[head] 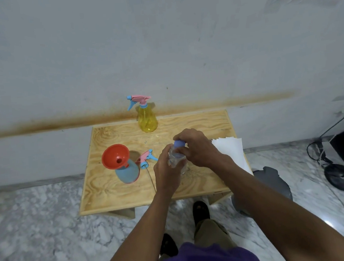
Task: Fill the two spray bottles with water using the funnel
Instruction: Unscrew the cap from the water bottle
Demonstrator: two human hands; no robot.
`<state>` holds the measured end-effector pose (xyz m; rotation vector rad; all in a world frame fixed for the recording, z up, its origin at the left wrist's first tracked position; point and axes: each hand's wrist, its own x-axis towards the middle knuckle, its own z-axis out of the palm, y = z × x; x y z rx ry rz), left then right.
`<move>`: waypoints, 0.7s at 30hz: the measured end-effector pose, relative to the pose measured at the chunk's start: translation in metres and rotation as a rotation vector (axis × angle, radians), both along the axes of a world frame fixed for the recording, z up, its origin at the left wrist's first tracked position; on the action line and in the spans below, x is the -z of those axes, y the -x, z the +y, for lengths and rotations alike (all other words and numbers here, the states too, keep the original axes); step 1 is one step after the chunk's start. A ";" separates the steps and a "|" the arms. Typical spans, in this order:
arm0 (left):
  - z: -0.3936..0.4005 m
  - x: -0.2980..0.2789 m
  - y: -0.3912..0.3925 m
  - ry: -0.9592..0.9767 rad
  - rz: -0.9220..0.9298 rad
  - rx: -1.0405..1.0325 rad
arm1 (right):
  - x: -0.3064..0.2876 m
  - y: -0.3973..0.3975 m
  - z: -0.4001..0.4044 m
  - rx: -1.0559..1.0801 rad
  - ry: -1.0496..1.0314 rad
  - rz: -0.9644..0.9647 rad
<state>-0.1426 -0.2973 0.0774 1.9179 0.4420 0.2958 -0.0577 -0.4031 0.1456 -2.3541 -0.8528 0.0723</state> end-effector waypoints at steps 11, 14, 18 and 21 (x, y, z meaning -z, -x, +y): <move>-0.005 0.002 0.002 -0.053 -0.066 -0.034 | 0.004 0.009 -0.003 0.092 -0.132 0.026; -0.003 0.001 0.002 -0.016 -0.039 -0.027 | 0.000 0.002 -0.005 0.008 -0.100 0.082; -0.002 0.000 0.000 0.040 -0.002 -0.011 | -0.006 0.002 -0.008 0.044 -0.128 0.076; -0.004 -0.001 0.001 0.031 -0.011 -0.020 | -0.002 0.005 -0.006 0.093 -0.164 0.049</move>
